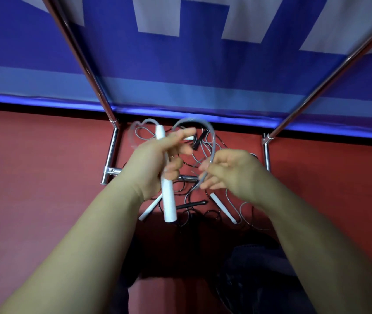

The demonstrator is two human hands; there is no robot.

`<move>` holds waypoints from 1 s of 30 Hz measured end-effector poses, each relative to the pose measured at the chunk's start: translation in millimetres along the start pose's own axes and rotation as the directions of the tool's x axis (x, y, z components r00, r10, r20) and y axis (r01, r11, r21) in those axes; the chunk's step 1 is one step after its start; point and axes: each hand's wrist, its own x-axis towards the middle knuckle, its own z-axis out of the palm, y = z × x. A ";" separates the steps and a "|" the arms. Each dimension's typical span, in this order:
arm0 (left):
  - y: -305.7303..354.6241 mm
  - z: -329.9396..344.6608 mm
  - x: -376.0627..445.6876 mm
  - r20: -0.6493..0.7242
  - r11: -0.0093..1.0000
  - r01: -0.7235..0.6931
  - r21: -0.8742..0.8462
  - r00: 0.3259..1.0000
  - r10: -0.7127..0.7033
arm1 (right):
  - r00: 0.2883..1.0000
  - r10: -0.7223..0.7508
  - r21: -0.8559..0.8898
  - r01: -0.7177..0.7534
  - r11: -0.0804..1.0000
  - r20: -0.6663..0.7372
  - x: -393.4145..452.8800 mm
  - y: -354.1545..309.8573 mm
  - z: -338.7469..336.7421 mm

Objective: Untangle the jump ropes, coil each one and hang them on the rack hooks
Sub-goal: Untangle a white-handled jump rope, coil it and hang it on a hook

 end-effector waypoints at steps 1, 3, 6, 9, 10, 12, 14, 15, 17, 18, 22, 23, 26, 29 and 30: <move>-4.0 0.7 0.0 -0.020 0.984 -0.010 0.176 1.000 0.014 | 0.999 0.043 0.208 -0.039 0.977 -0.018 0.2 -4.8 -1.9; -11.7 3.9 -2.0 0.012 0.912 -0.003 0.410 1.000 -0.002 | 0.993 0.104 0.563 -0.056 0.825 -0.052 1.6 -9.8 -8.1; -14.2 7.9 -6.3 0.065 0.870 -0.021 0.493 0.998 -0.012 | 0.985 0.156 0.780 -0.038 0.624 -0.078 3.1 -9.6 -15.8; -13.5 7.2 -6.8 0.011 0.793 -0.089 0.603 0.995 0.103 | 0.987 0.119 0.779 0.009 0.628 -0.107 3.7 -8.6 -16.7; -13.9 7.1 -5.8 0.000 0.786 -0.106 0.609 0.991 0.134 | 0.986 0.084 0.717 0.043 0.696 -0.140 3.6 -8.4 -16.2; -13.9 7.1 -3.0 -0.033 0.863 -0.118 0.491 0.988 0.154 | 0.986 -0.010 0.458 0.088 0.885 -0.169 3.1 -5.9 -13.5; -10.8 6.9 -1.5 -0.048 0.948 -0.103 0.301 0.991 0.123 | 0.993 -0.079 0.098 0.087 0.991 -0.083 0.0 -1.3 -7.8; -8.6 7.5 -1.9 -0.036 0.972 -0.087 0.219 0.995 0.097 | 0.995 -0.095 -0.069 0.094 0.993 -0.022 -1.2 2.3 -4.4; -5.6 7.5 -2.1 0.008 0.997 -0.027 0.078 1.000 0.026 | 0.990 -0.138 -0.304 0.140 0.943 0.028 -3.4 7.3 0.5; -4.3 7.9 -2.3 0.030 1.000 0.009 0.022 1.000 -0.009 | 0.984 -0.178 -0.384 0.164 0.909 -0.001 -2.6 9.2 0.4; 1.6 4.7 -1.7 0.042 0.991 0.023 -0.132 0.999 -0.018 | 0.940 -0.267 -0.478 0.139 0.867 -0.211 2.7 13.1 -6.0; 2.8 3.4 -1.9 0.040 0.987 0.011 -0.159 0.999 -0.005 | 0.942 -0.246 -0.455 0.120 0.882 -0.228 2.4 12.4 -6.9; 3.7 1.7 -1.4 0.031 0.986 -0.023 -0.168 0.999 0.028 | 0.959 -0.174 -0.318 0.097 0.943 -0.222 5.1 12.8 -6.3; -0.9 1.0 -2.9 0.007 0.979 -0.093 0.180 0.996 0.093 | 0.982 -0.020 0.106 0.041 0.994 -0.189 5.8 1.5 -8.4; -2.9 3.1 -6.2 0.022 0.925 -0.110 0.364 0.994 0.110 | 0.986 0.025 0.296 0.024 0.955 -0.162 4.5 -3.3 -10.2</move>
